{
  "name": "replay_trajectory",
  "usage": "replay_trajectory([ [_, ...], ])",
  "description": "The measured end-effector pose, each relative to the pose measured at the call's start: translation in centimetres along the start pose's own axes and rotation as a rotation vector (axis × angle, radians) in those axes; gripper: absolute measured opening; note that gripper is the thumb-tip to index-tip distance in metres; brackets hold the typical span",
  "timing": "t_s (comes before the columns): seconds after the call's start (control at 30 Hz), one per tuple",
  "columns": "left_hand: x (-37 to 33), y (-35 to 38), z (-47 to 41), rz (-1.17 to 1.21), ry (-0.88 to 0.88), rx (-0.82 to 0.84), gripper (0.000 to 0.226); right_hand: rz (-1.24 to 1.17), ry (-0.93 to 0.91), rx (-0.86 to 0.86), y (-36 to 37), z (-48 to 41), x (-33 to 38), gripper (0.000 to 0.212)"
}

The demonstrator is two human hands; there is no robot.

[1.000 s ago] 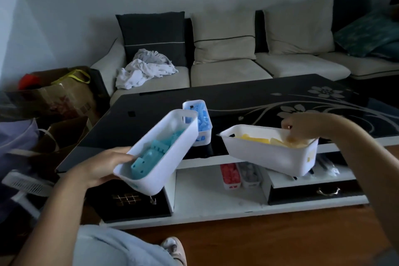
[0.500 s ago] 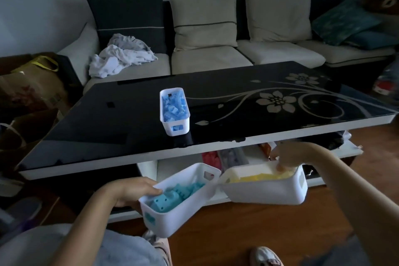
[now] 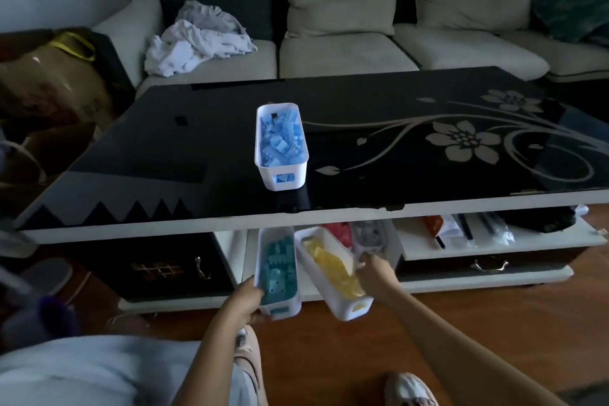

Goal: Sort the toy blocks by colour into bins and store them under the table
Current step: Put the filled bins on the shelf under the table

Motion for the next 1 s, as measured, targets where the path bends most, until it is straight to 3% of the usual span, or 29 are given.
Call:
replay_trajectory([
  [0.2, 2.3, -1.4, -4.6, 0.126, -0.005, -0.133, 0.025, -0.267, 0.143, 0.03, 5.7, -2.2, 4.2, 0.035],
  [0.33, 2.7, -1.1, -5.2, 0.149, -0.01, -0.187, 0.015, -0.458, 0.319, 0.006, 7.9, -2.8, 4.5, 0.028],
  [0.47, 3.4, -0.8, -7.0, 0.273, -0.011, -0.278, 0.025, -0.686, 0.439, -0.023, 9.2, -4.2, 4.4, 0.03],
  [0.63, 4.1, -1.5, -9.1, 0.257, 0.029, -0.39, 0.027, -1.083, 0.684, 0.216, 12.6, -3.6, 4.7, 0.037],
  [0.73, 4.6, -1.9, -9.9, 0.26, 0.025, -0.417, 0.021, -1.266, 0.718, 0.429, 13.3, -2.4, 5.8, 0.043],
  [0.87, 5.4, -1.8, -10.8, 0.56, -0.042, -0.385, 0.01, -1.468, 0.816, 0.465, 14.7, -3.3, 6.3, 0.019],
  [1.0, 5.2, -1.3, -10.7, 0.837, -0.143, -0.365, 0.016, -1.622, 0.728, 0.433, 14.8, -5.6, 7.9, 0.016],
])
Point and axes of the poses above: each hand's wrist, its own z-axis away from the middle knuckle, its own y-axis out of the palm, x = y × z, the point moved 7 cm from there along -z, towards the middle knuckle, and after that the axes turned 13 degrees about z, right-handed, at the moved point
